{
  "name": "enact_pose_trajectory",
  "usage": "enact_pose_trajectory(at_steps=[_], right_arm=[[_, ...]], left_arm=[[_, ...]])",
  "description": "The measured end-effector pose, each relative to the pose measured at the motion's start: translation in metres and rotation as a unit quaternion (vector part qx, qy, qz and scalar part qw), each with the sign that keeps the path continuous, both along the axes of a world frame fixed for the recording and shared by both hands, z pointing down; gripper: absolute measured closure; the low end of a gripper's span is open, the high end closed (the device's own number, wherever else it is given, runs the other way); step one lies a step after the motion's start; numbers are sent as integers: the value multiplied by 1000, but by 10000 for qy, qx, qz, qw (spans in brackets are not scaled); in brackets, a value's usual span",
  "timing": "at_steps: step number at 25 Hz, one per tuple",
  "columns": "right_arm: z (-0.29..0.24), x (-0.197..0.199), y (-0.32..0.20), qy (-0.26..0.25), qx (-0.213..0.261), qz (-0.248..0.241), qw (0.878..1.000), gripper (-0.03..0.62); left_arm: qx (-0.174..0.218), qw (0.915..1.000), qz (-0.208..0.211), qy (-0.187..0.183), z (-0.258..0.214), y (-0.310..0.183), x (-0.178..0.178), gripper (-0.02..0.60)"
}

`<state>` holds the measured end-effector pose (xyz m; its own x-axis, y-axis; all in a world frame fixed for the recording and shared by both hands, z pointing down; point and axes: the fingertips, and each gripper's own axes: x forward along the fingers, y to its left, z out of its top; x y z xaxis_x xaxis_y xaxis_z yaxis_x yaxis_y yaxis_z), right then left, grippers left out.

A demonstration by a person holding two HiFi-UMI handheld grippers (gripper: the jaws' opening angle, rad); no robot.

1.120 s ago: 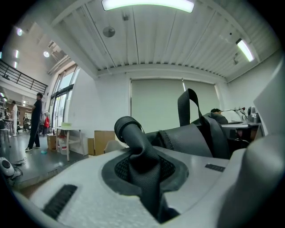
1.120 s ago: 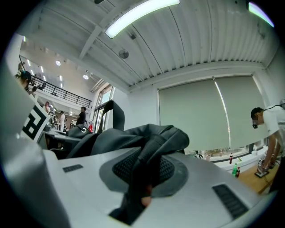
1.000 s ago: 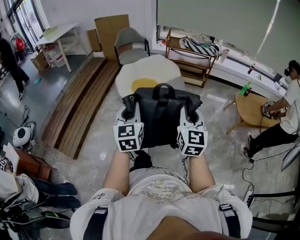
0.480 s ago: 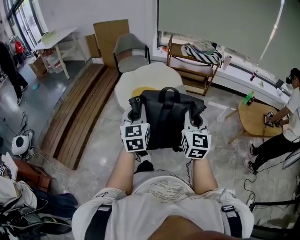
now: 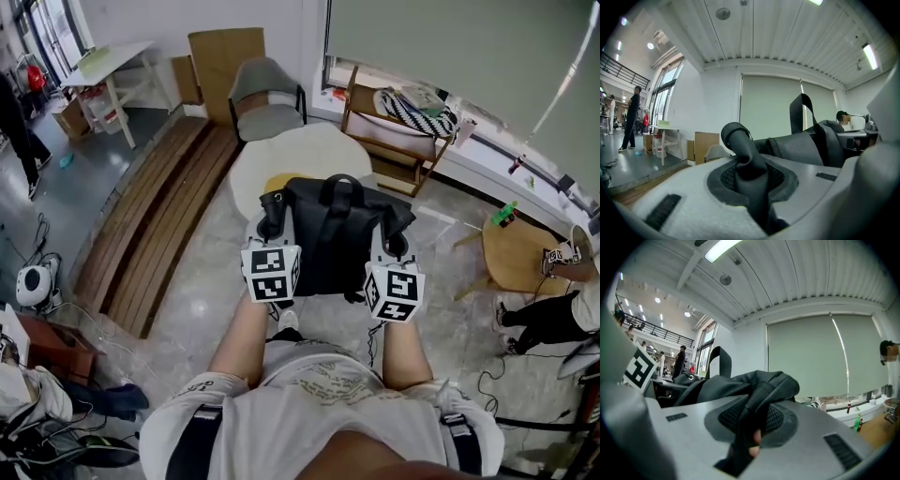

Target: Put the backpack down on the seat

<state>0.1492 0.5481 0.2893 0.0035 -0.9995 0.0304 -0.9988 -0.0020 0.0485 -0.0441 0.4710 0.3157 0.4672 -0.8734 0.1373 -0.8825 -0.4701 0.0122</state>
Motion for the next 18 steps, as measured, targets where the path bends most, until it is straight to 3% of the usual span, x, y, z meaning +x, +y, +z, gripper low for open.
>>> enact_pose_trajectory(at_steps=[8, 18], right_arm=[[9, -22, -87, -14, -156, -166, 9997, 530], [5, -51, -213, 16, -165, -6, 9999, 530]], left_arm=[[-158, 9998, -138, -2, 11, -81, -24, 519], [-171, 9998, 50, 55, 9, -216, -49, 518]])
